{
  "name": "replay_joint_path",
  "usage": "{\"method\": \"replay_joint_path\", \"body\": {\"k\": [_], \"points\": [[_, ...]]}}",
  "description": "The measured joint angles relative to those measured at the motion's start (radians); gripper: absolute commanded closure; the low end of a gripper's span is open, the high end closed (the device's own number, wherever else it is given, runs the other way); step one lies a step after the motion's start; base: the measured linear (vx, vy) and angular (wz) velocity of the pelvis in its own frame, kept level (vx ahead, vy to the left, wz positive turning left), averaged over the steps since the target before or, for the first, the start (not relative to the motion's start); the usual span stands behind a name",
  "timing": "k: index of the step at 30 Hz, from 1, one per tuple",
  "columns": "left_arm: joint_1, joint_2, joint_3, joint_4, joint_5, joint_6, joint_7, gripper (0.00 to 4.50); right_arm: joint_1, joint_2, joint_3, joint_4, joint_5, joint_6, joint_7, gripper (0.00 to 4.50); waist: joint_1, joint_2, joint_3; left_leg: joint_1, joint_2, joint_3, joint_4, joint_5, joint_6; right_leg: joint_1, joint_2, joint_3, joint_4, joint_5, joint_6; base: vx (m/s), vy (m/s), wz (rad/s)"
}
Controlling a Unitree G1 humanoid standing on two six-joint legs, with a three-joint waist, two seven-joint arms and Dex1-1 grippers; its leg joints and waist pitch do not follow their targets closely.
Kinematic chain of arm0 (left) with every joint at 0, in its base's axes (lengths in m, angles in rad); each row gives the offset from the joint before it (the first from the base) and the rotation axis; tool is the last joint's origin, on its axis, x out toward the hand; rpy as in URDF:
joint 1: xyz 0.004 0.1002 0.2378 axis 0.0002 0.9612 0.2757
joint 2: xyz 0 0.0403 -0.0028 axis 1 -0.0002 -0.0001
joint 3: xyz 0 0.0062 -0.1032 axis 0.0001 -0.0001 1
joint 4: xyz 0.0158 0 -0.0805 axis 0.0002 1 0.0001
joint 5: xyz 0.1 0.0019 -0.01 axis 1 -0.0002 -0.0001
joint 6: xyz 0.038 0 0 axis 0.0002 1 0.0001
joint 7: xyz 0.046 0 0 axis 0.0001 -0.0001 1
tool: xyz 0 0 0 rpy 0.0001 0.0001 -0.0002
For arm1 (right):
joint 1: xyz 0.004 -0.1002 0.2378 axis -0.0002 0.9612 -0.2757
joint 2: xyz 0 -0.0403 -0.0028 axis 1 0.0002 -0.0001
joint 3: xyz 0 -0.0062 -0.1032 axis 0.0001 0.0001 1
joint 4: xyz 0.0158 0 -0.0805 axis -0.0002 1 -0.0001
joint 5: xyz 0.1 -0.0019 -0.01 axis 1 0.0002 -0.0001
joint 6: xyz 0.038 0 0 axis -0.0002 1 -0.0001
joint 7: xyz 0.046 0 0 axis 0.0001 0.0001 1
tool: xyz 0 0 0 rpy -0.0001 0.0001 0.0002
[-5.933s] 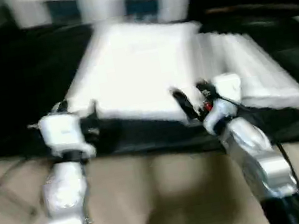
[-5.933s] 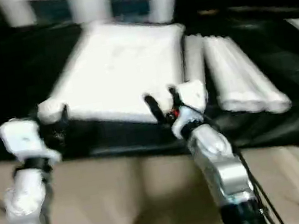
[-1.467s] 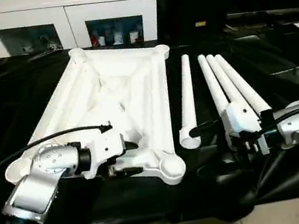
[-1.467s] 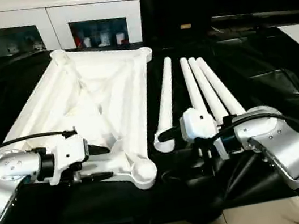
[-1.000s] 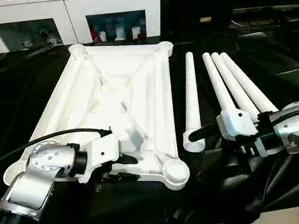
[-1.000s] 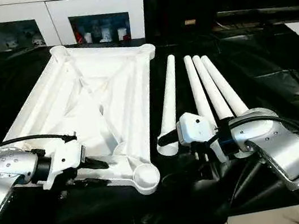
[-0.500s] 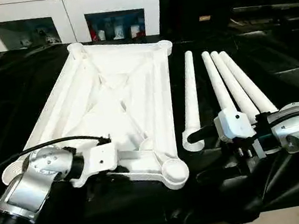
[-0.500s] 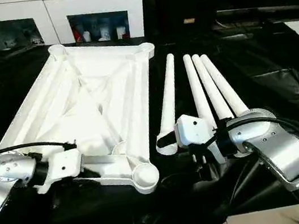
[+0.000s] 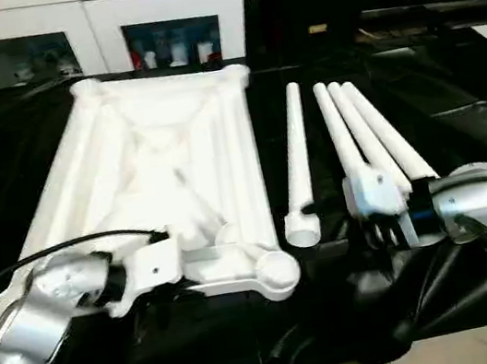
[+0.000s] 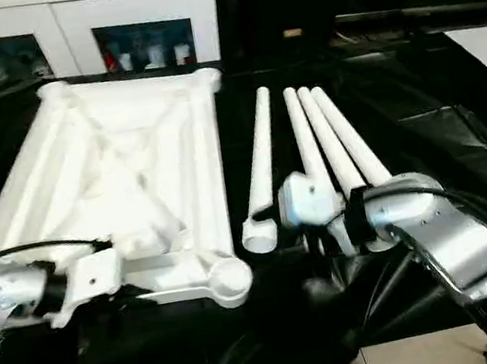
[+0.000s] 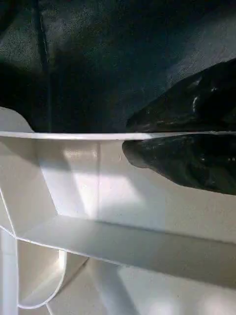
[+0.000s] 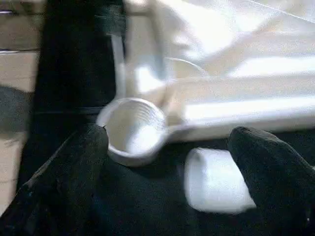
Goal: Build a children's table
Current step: Move table base
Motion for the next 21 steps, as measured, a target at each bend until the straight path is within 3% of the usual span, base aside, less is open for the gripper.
{"method": "replay_joint_path", "body": {"k": [5, 13, 20, 21], "points": [[0.080, 0.033, 0.056, -0.063, -0.013, 0.028, 0.032, 4.49, -0.006, 0.021, -0.035, 0.021, 0.004, 0.029, -0.036, 0.22, 0.001, 0.000, 0.000, 0.001, 0.011, 0.000, 0.000, 0.002, -0.003, 0.000, 0.011, 0.000, 0.000, 0.000, -0.001, 0.000, 0.000, 0.00], [0.082, 0.015, 0.065, -0.057, 0.019, 0.023, 0.116, 4.49, -0.076, 0.100, -0.060, 0.103, -0.012, 0.081, -0.162, 0.22, 0.002, -0.001, 0.000, 0.003, 0.014, 0.000, -0.002, 0.007, -0.012, 0.000, 0.014, 0.000, 0.002, 0.002, -0.004, 0.000, 0.000, 0.00], [0.060, 0.001, 0.065, -0.016, 0.044, -0.015, 0.159, 4.49, -0.162, 0.261, -0.107, 0.196, -0.042, 0.264, -0.421, 0.22, 0.003, -0.002, -0.001, 0.003, 0.014, 0.000, -0.002, 0.010, -0.017, -0.002, 0.014, 0.000, 0.004, 0.004, -0.007, 0.000, 0.000, 0.00], [0.060, 0.001, 0.065, -0.016, 0.046, -0.020, 0.159, 4.49, -0.191, 0.295, -0.122, 0.225, -0.041, 0.321, -0.466, 0.22, 0.003, -0.002, -0.001, 0.002, 0.014, 0.000, -0.002, 0.010, -0.017, -0.003, 0.014, 0.000, 0.005, 0.004, -0.007, 0.000, 0.000, 0.00]]}}
